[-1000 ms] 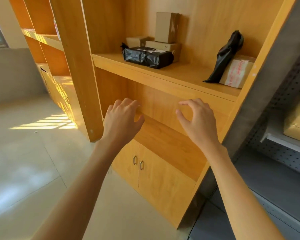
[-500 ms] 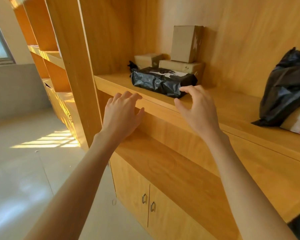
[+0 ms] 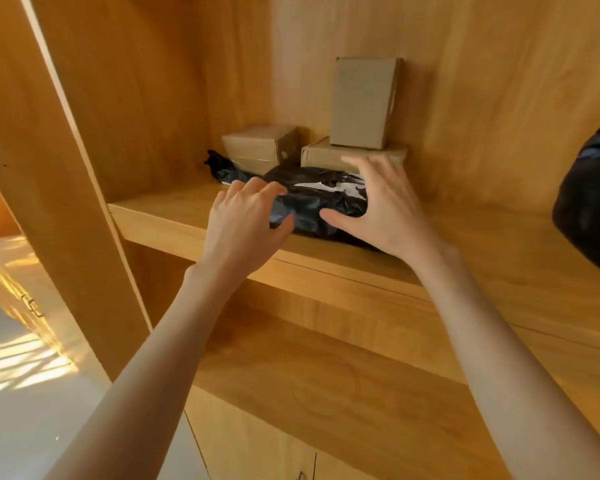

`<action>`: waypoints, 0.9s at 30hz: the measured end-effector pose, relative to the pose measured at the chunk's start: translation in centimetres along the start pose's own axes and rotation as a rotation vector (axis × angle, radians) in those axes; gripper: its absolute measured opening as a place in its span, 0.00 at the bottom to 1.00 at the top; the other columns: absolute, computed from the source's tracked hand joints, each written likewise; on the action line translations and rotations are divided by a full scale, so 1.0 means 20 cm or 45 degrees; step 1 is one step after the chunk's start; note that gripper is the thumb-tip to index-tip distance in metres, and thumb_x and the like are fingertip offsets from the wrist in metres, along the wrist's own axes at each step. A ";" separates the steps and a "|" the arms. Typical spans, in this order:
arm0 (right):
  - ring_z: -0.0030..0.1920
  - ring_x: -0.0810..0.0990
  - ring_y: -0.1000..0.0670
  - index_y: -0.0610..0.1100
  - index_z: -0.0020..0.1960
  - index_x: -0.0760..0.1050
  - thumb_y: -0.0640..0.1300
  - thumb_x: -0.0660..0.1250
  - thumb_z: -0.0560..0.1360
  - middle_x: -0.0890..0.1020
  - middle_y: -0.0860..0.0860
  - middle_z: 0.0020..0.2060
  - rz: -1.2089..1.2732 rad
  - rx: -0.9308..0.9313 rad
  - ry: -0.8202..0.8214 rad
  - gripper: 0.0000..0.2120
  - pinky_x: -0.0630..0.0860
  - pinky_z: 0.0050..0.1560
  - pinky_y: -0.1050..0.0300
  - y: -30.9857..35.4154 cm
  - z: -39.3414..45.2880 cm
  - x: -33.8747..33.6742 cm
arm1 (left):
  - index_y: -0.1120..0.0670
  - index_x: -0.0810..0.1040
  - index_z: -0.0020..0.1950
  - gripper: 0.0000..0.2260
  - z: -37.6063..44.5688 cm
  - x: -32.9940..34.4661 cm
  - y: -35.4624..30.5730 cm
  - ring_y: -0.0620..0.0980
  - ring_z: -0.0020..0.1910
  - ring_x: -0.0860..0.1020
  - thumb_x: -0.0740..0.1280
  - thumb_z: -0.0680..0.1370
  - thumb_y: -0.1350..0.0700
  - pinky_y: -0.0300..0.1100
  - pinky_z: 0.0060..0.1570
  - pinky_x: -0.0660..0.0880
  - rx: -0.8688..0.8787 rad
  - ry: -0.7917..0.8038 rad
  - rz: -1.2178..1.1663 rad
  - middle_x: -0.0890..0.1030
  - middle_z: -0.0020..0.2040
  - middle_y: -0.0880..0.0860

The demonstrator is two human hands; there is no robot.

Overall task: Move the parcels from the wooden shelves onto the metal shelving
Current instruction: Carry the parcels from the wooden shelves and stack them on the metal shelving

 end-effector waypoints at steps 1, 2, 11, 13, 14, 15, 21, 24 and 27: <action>0.67 0.64 0.44 0.48 0.74 0.61 0.62 0.69 0.71 0.67 0.46 0.67 -0.044 0.019 0.036 0.38 0.64 0.64 0.51 0.01 0.05 0.02 | 0.53 0.74 0.66 0.20 0.04 0.01 0.04 0.55 0.60 0.73 0.65 0.77 0.45 0.49 0.56 0.70 0.034 0.008 -0.026 0.77 0.61 0.54; 0.68 0.64 0.44 0.48 0.74 0.61 0.63 0.68 0.70 0.66 0.46 0.68 -0.077 0.043 0.069 0.38 0.64 0.64 0.50 0.02 0.09 0.03 | 0.53 0.75 0.65 0.20 0.09 0.02 0.08 0.56 0.59 0.73 0.65 0.77 0.45 0.49 0.55 0.70 0.064 0.010 -0.049 0.78 0.61 0.54; 0.72 0.57 0.47 0.56 0.74 0.59 0.68 0.69 0.66 0.63 0.51 0.70 -0.094 0.289 0.401 0.42 0.61 0.67 0.45 0.00 0.24 0.14 | 0.54 0.79 0.60 0.24 0.33 0.13 0.22 0.57 0.53 0.77 0.59 0.73 0.41 0.47 0.49 0.71 0.259 -0.041 -0.260 0.81 0.52 0.55; 0.73 0.56 0.47 0.57 0.75 0.57 0.69 0.68 0.65 0.62 0.51 0.72 -0.104 0.326 0.469 0.43 0.60 0.68 0.44 -0.02 0.26 0.16 | 0.53 0.79 0.59 0.26 0.35 0.16 0.22 0.56 0.53 0.77 0.56 0.71 0.39 0.45 0.47 0.70 0.278 -0.039 -0.288 0.82 0.51 0.54; 0.73 0.56 0.46 0.58 0.75 0.56 0.69 0.68 0.65 0.61 0.51 0.72 -0.115 0.340 0.499 0.44 0.60 0.69 0.43 -0.03 0.26 0.17 | 0.53 0.80 0.59 0.27 0.36 0.17 0.23 0.56 0.52 0.77 0.55 0.71 0.38 0.44 0.46 0.69 0.279 -0.035 -0.304 0.82 0.51 0.53; 0.73 0.55 0.46 0.58 0.75 0.55 0.70 0.68 0.65 0.60 0.51 0.73 -0.127 0.353 0.525 0.45 0.60 0.69 0.42 -0.03 0.27 0.18 | 0.53 0.80 0.58 0.27 0.37 0.18 0.23 0.56 0.53 0.77 0.54 0.71 0.38 0.44 0.46 0.69 0.278 -0.029 -0.320 0.82 0.51 0.53; 0.75 0.53 0.43 0.61 0.76 0.50 0.73 0.67 0.62 0.58 0.49 0.75 -0.175 0.407 0.632 0.49 0.59 0.68 0.40 -0.07 0.30 0.18 | 0.52 0.80 0.57 0.27 0.37 0.21 0.23 0.55 0.52 0.76 0.54 0.71 0.38 0.42 0.45 0.65 0.309 -0.019 -0.362 0.81 0.51 0.52; 0.75 0.52 0.42 0.62 0.76 0.48 0.74 0.67 0.60 0.58 0.48 0.75 -0.184 0.436 0.688 0.50 0.59 0.69 0.39 -0.08 0.31 0.19 | 0.52 0.81 0.56 0.26 0.37 0.21 0.22 0.55 0.50 0.76 0.53 0.71 0.39 0.41 0.45 0.63 0.311 -0.023 -0.369 0.81 0.51 0.52; 0.75 0.52 0.41 0.61 0.76 0.49 0.73 0.66 0.61 0.57 0.46 0.75 -0.184 0.454 0.720 0.50 0.58 0.69 0.39 -0.07 0.31 0.20 | 0.52 0.81 0.56 0.26 0.37 0.21 0.23 0.54 0.50 0.76 0.53 0.71 0.38 0.41 0.45 0.64 0.303 -0.026 -0.361 0.81 0.51 0.51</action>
Point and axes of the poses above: each hand's wrist, its own z-axis towards the middle knuckle, its own x-axis out of the palm, y = z × x, the point moved 5 cm from there along z, towards the middle knuckle
